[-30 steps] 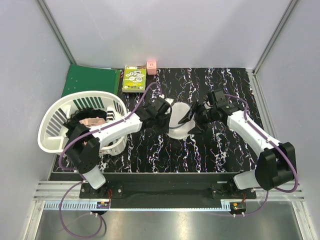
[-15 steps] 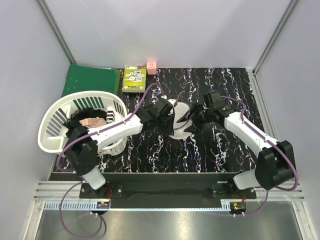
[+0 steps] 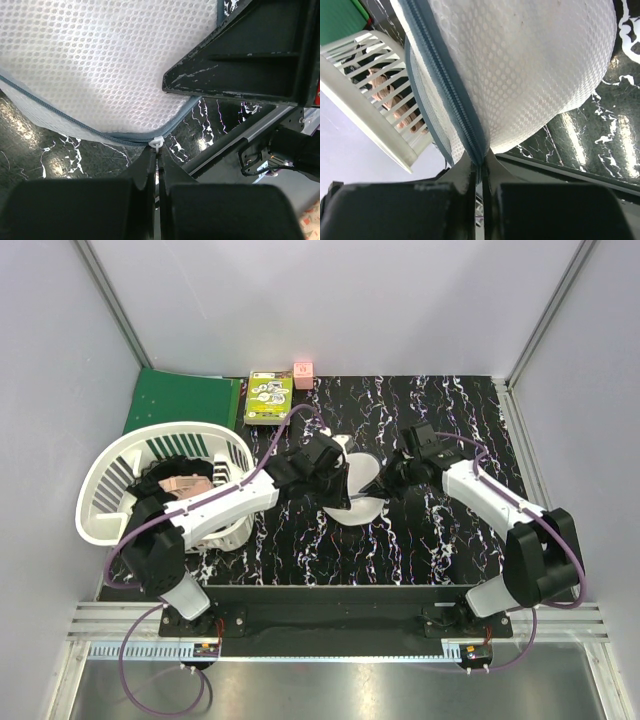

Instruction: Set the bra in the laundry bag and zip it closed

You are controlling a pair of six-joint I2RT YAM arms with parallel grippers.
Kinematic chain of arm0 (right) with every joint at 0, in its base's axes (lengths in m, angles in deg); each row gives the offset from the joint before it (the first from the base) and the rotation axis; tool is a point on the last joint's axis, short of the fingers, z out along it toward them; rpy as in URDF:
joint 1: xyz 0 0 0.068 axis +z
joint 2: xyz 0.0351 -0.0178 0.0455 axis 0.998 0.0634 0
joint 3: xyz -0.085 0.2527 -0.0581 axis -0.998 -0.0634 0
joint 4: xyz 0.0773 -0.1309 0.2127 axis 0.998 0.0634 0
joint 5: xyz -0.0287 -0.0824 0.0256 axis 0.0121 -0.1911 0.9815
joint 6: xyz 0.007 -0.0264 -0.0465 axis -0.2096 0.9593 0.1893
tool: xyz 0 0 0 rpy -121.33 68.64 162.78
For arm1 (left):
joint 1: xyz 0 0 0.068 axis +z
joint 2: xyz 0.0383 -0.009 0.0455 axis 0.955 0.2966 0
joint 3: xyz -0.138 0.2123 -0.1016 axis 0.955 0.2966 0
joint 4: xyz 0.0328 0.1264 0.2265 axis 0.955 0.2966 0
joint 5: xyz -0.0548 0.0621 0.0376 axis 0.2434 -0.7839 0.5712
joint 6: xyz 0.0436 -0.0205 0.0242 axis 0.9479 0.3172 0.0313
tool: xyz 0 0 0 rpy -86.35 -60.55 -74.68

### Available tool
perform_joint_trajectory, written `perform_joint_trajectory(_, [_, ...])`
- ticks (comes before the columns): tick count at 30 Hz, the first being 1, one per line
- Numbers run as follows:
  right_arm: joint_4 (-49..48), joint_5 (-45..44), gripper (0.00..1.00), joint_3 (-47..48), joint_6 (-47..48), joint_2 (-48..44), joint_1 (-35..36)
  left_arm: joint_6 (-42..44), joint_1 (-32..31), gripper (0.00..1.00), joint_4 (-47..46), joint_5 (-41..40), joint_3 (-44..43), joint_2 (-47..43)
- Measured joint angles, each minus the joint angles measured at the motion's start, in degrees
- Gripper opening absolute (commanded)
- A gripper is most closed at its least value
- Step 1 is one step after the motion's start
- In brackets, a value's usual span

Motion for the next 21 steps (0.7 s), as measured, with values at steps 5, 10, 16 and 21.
perform_joint_trajectory(5, [-0.90, 4.35, 0.00, 0.07, 8.33, 0.50, -2.43, 0.52, 3.72, 0.00, 1.70, 0.44, 0.28, 0.04])
perform_joint_trajectory(10, [-2.01, 9.66, 0.00, 1.42, 18.95, 1.75, -4.28, 3.10, 10.12, 0.00, 4.68, 0.15, 0.70, -0.02])
perform_joint_trajectory(16, [-1.18, 14.05, 0.22, 4.39, 27.36, 4.20, -4.52, 5.25, 10.32, 0.00, 7.19, 1.11, 0.70, -1.14])
perform_joint_trajectory(21, [3.58, 12.96, 0.67, 12.68, 29.62, 10.19, -4.59, 3.02, 8.26, 0.00, 6.49, 3.28, 0.70, -3.43])
